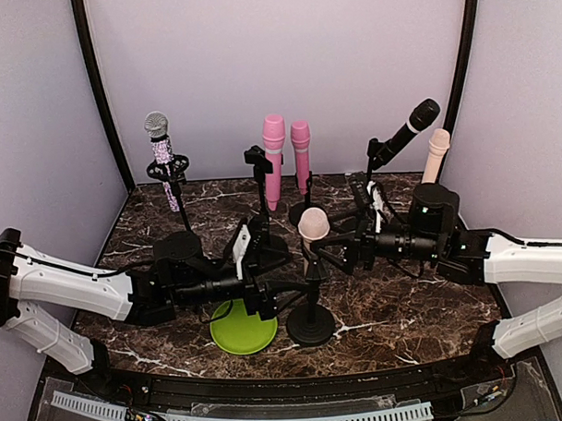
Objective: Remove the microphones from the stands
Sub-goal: Adjust the microphone stand with the microphone, then hold the microphone from the microphone stand.
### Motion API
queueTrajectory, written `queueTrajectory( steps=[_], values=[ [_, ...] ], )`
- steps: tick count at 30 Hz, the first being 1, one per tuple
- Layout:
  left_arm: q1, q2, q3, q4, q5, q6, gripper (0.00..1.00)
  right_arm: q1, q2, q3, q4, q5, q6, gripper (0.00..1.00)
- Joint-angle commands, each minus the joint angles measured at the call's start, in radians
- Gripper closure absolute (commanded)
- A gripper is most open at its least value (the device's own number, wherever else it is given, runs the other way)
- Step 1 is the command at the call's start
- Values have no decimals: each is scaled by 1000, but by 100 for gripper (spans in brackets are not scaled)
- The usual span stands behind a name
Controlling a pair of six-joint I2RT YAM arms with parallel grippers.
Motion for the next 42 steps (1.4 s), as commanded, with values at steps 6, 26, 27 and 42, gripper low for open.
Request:
queueTrajectory(
  steps=[6, 26, 27, 42],
  values=[
    [3, 56, 59, 36, 102, -109, 11, 9, 47, -54, 84, 9, 55, 6],
    [3, 171, 214, -58, 132, -44, 11, 12, -80, 61, -220, 27, -40, 1],
    [3, 177, 220, -62, 135, -40, 11, 12, -89, 67, -229, 36, -43, 1],
    [8, 191, 261, -147, 182, 79, 11, 11, -80, 181, -280, -77, -63, 1]
  ],
)
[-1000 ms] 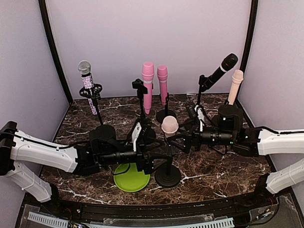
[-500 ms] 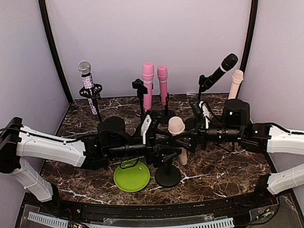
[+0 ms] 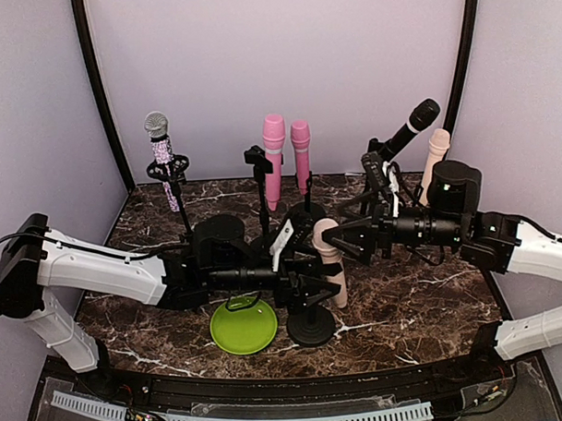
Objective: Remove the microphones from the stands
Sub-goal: Hold the microphone from the microphone stand.
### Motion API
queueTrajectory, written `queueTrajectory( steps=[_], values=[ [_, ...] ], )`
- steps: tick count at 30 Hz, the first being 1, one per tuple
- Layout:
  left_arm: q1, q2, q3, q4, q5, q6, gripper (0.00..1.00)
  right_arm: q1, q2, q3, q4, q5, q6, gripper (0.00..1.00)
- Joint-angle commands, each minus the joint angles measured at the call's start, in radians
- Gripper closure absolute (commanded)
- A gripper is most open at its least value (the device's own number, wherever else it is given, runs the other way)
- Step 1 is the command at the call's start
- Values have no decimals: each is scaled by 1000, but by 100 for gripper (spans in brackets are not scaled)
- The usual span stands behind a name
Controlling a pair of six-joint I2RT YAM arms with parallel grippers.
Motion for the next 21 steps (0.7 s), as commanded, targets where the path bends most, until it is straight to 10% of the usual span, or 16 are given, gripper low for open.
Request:
queueTrajectory(
  steps=[1, 21],
  values=[
    [9, -22, 16, -26, 21, 50, 11, 5, 44, 52, -2, -75, -13, 2],
    [47, -58, -48, 39, 16, 20, 23, 10, 162, 119, -71, -113, -55, 26]
  ],
)
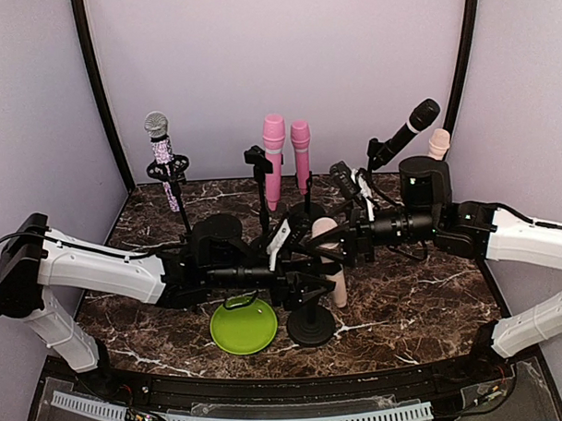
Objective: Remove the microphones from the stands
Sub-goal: Hold the microphone from the microphone stand, then open the clamp for the microphone stand.
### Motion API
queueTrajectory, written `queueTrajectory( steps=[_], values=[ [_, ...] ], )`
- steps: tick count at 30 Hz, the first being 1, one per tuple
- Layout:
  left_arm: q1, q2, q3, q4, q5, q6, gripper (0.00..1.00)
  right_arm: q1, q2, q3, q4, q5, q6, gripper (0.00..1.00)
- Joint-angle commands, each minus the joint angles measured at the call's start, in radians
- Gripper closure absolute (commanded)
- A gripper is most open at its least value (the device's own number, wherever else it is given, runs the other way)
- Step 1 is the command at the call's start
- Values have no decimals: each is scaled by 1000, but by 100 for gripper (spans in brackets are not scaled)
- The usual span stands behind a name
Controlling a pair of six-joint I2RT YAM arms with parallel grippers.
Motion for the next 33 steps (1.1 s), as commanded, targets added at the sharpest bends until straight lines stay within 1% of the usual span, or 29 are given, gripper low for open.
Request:
queueTrajectory(
  steps=[1, 4, 7, 9, 16, 23, 26, 28, 30, 33],
  values=[
    [25, -62, -48, 49, 7, -15, 22, 8, -3, 20, -11, 26, -15, 29],
    [43, -84, -77, 44, 13, -15, 18, 8, 0, 22, -18, 38, -21, 37],
    [51, -96, -99, 32, 18, -7, 15, 9, 2, 28, -33, 47, -30, 42],
    [54, -102, -105, 18, 23, 4, 15, 10, 2, 33, -39, 54, -35, 44],
    [59, -107, -103, 0, 62, 47, 30, 10, 1, 36, -39, 54, -37, 49],
    [59, -109, -96, 16, 69, 63, 37, 10, 6, 37, -36, 48, -37, 50],
    [59, -110, -96, 24, 82, 67, 42, 10, 9, 38, -36, 45, -37, 50],
    [59, -109, -95, 24, 84, 69, 46, 10, 10, 38, -35, 44, -36, 50],
    [59, -109, -94, 23, 82, 69, 54, 10, 10, 37, -35, 44, -37, 50],
    [59, -110, -95, 21, 85, 71, 69, 10, 9, 36, -33, 45, -36, 51]
  ],
)
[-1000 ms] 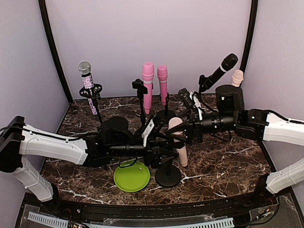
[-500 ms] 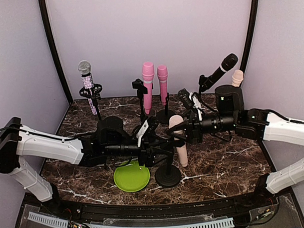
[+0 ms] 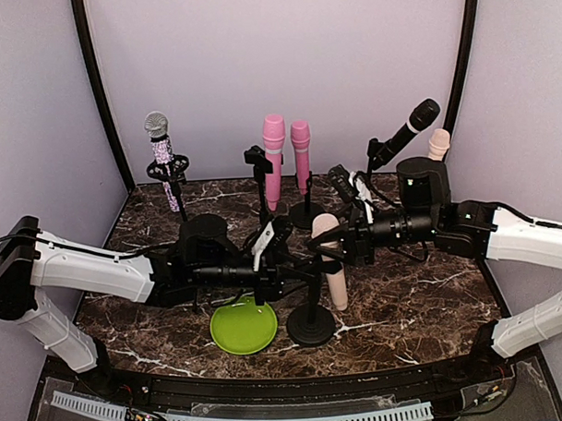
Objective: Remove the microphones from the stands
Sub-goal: Open the clamp for the microphone stand, then remove the microphone from the microphone stand.
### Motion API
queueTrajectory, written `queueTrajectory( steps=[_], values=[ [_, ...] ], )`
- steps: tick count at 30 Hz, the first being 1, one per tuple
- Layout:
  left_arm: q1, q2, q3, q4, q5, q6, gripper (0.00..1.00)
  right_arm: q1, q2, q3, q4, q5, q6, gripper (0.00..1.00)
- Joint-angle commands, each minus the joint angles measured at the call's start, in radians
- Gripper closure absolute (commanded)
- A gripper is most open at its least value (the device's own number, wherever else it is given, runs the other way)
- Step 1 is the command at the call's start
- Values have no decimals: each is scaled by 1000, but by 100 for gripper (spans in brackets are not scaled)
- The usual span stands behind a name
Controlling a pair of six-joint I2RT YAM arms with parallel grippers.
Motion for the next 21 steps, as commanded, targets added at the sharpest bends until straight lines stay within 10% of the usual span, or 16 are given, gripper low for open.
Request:
queueTrajectory(
  steps=[1, 9, 21],
  values=[
    [-3, -46, -3, 27, 37, 16, 72, 6, 5, 25, 17, 2, 5, 51],
    [-3, -55, -16, -7, 42, 45, 97, 6, -26, 26, 26, 67, 15, 52],
    [-3, -61, -21, -11, 18, 49, 98, 6, -123, 72, -49, 229, -5, 53]
  ],
)
